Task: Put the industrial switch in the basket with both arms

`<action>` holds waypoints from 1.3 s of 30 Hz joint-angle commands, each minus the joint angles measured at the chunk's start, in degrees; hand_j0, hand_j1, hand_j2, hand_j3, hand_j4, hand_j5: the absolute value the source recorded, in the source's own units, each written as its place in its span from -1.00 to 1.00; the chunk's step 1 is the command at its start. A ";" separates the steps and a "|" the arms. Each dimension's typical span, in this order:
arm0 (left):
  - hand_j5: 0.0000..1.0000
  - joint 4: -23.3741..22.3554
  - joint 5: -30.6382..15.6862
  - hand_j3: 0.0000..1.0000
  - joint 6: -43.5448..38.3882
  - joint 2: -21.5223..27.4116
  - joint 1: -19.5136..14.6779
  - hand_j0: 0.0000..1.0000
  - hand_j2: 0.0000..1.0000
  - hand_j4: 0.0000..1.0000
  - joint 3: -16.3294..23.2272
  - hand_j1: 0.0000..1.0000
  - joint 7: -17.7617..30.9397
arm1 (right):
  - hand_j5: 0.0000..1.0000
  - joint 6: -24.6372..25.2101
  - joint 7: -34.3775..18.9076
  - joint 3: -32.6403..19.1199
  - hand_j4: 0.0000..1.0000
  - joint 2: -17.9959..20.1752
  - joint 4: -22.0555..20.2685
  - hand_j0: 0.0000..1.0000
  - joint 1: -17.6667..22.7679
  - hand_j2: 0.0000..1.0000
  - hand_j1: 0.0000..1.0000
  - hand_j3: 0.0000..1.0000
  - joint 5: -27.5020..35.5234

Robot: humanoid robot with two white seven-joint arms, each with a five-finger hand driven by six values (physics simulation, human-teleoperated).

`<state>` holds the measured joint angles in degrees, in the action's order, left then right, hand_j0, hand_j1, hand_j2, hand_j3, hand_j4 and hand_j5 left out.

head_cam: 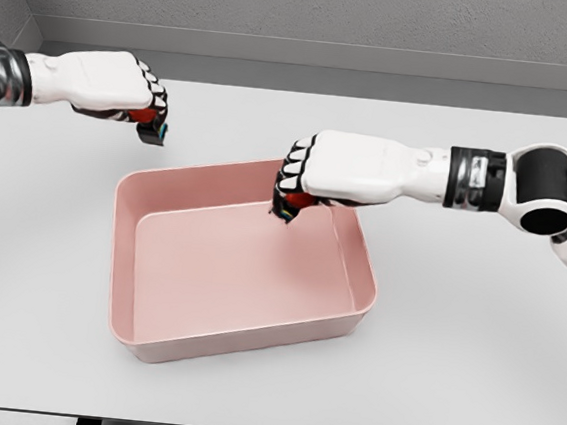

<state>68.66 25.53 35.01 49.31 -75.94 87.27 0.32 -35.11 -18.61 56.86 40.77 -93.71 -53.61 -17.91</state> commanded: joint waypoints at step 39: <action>-0.08 17.29 -3.11 -0.08 -0.01 6.33 -3.78 -0.08 -0.08 -0.08 -0.26 -0.08 -2.78 | 1.00 0.11 3.58 -2.63 1.00 19.52 1.34 1.00 1.93 1.00 1.00 1.00 1.82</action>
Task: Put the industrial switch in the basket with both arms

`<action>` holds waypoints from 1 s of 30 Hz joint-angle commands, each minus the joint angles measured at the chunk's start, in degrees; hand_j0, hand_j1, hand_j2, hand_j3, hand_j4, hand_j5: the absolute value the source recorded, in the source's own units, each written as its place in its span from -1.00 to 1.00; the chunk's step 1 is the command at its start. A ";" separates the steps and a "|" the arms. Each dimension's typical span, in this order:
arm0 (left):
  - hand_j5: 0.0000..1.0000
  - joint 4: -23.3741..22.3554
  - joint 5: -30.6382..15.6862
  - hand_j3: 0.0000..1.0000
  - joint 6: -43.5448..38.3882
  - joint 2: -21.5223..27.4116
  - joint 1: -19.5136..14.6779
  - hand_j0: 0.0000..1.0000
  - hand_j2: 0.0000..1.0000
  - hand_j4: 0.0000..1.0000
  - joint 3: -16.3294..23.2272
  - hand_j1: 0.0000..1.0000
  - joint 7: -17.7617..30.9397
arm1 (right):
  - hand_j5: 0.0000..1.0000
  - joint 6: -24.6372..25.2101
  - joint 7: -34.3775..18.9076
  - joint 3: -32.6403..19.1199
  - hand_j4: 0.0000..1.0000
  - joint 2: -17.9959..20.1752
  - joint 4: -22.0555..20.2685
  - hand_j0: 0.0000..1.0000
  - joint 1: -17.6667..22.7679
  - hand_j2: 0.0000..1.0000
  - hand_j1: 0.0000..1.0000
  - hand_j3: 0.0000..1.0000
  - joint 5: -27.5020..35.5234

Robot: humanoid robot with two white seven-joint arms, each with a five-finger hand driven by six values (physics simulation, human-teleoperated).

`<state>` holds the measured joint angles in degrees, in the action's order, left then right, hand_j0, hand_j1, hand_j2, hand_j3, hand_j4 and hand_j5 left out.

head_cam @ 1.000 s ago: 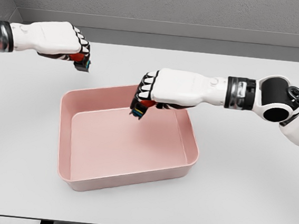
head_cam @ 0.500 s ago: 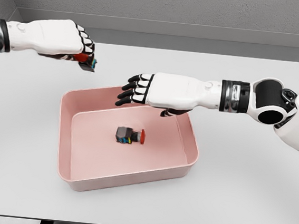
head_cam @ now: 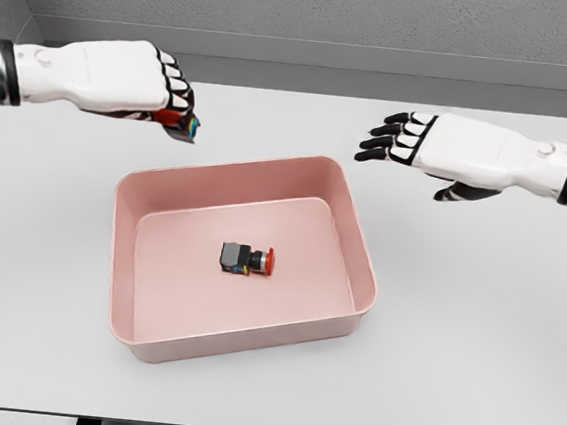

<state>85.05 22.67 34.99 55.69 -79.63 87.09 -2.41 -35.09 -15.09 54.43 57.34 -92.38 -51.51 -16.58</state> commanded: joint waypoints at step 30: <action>0.74 12.42 0.98 0.74 0.01 1.61 4.31 0.74 0.74 0.74 0.54 0.74 1.00 | 1.00 0.09 0.06 -0.29 1.00 2.95 0.01 1.00 2.11 1.00 1.00 1.00 0.58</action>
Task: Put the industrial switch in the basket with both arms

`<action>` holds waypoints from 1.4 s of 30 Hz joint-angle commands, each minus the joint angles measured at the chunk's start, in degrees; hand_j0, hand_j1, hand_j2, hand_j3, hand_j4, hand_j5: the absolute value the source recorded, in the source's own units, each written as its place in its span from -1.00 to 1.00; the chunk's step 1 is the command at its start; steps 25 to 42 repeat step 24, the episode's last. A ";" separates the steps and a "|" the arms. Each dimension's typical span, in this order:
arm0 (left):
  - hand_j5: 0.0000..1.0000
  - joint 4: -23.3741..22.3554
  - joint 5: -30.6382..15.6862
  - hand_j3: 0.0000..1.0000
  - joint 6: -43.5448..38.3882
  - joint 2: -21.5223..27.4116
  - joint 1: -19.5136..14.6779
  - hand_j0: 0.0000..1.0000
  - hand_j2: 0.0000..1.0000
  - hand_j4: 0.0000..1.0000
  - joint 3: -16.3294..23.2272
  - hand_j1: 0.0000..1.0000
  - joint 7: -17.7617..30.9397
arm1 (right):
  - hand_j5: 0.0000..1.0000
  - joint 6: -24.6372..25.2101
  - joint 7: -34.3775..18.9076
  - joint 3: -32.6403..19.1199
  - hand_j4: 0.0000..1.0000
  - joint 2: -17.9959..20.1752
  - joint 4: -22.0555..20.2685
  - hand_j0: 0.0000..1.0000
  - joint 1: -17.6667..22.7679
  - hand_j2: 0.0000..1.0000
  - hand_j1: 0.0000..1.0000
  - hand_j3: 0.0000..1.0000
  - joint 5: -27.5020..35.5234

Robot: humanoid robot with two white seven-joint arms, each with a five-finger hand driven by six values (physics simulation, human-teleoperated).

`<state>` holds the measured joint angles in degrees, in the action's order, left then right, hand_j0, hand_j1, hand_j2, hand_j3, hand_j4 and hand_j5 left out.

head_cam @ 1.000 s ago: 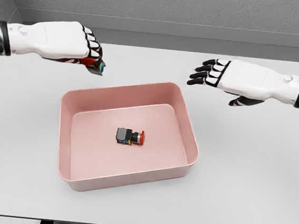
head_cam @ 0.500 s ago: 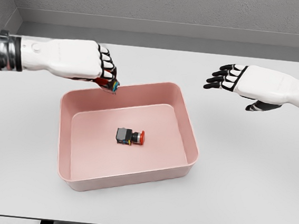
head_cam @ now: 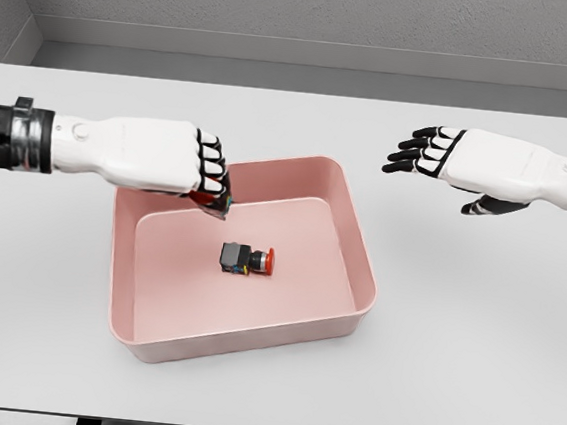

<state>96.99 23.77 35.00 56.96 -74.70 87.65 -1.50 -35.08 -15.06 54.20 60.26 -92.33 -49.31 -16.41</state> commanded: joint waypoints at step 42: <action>1.00 -1.02 -2.76 1.00 0.00 15.99 0.35 1.00 1.00 1.00 -0.55 1.00 -0.88 | 1.00 0.08 0.12 -0.15 1.00 -0.85 0.31 1.00 0.36 1.00 1.00 1.00 0.42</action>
